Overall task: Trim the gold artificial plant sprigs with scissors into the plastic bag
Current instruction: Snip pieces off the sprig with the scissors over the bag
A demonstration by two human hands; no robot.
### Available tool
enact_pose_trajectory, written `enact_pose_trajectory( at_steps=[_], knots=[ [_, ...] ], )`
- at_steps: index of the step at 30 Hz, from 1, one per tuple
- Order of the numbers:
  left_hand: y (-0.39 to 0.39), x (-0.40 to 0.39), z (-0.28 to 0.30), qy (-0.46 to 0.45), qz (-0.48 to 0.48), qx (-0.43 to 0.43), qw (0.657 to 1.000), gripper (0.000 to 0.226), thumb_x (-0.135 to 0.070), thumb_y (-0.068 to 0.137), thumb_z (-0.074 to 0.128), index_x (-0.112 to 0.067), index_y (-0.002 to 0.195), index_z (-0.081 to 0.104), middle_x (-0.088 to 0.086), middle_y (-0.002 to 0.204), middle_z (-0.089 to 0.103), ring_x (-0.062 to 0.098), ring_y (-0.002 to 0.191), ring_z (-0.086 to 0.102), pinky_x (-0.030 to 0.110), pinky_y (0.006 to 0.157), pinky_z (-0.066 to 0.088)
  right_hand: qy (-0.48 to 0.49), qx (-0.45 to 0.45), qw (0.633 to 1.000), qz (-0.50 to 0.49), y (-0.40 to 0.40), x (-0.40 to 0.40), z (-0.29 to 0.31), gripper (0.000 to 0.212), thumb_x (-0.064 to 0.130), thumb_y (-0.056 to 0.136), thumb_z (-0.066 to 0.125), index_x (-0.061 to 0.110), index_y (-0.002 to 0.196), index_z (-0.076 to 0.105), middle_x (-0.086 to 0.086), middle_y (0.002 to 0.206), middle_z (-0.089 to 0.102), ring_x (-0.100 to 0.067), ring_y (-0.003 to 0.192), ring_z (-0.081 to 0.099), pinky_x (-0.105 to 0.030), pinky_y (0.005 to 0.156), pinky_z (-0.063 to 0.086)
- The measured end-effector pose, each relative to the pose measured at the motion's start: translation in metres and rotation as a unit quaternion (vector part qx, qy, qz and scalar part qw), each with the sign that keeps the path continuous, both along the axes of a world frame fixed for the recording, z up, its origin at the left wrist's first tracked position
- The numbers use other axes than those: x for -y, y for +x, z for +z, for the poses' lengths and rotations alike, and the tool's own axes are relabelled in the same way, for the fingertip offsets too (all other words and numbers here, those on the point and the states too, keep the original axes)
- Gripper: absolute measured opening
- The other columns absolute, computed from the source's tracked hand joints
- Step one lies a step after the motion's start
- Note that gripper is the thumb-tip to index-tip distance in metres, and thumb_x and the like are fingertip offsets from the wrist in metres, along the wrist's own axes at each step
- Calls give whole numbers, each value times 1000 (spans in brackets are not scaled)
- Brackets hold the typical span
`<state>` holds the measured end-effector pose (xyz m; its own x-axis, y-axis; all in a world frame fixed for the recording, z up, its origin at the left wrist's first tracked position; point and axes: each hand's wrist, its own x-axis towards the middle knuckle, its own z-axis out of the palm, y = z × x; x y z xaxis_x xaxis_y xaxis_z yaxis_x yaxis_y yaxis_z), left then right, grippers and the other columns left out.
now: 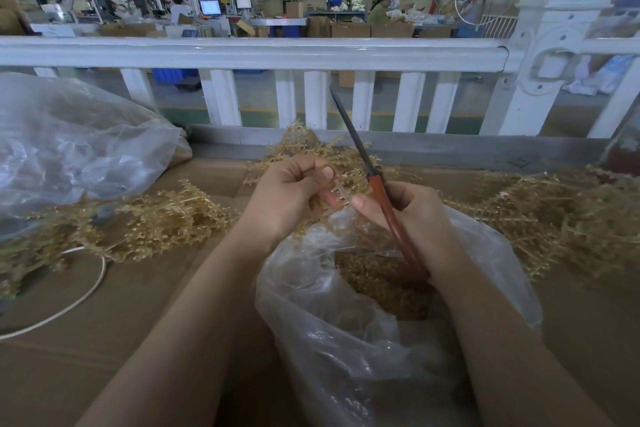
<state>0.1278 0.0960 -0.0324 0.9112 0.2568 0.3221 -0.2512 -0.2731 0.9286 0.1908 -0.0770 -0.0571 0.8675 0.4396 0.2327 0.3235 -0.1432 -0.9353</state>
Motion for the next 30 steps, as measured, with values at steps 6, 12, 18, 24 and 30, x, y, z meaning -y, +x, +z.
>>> enact_pose_trajectory(
  at_steps=[6, 12, 18, 24, 30],
  knots=[
    [2, 9, -1, -14, -9, -13, 1000, 14, -17, 95, 63, -5, 98, 68, 1, 65, 71, 5, 58, 64, 16, 58, 49, -6, -48, 999, 14, -1, 0, 1, 8, 19, 87, 78, 17, 80, 76, -2, 71, 76, -14, 61, 71, -18, 54, 55],
    [-2, -5, -1, -120, -49, -139, 982, 75, -46, 54, 83, -19, 119, 60, -1, 94, 78, 13, 85, 73, 27, 74, 48, 132, -102, 986, 17, 3, 6, 3, 11, 12, 90, 73, 2, 90, 69, 1, 61, 70, -11, 56, 66, -30, 72, 59],
    [-4, -4, -4, -120, -81, -178, 973, 48, -24, 58, 83, -9, 102, 74, 1, 83, 74, 11, 72, 64, 32, 79, 41, 188, -83, 978, 22, 4, 8, 3, 13, 7, 91, 69, -5, 93, 66, 1, 61, 67, -8, 59, 67, -18, 69, 56],
    [-4, -1, -4, -162, -84, -161, 970, 26, -29, 52, 85, -22, 76, 81, 3, 87, 77, 13, 77, 71, 31, 82, 48, 171, -74, 982, 12, 5, 8, 0, 19, 9, 92, 69, -8, 99, 67, 0, 63, 68, -1, 52, 62, -11, 57, 49],
    [-4, 8, -2, -187, -85, -126, 971, 13, -23, 58, 82, -24, 71, 80, 4, 81, 77, 14, 73, 73, 26, 77, 55, 183, -54, 981, -27, 1, 5, 2, 23, 26, 82, 77, 4, 88, 72, -2, 72, 72, -11, 64, 68, -20, 67, 54]
  ],
)
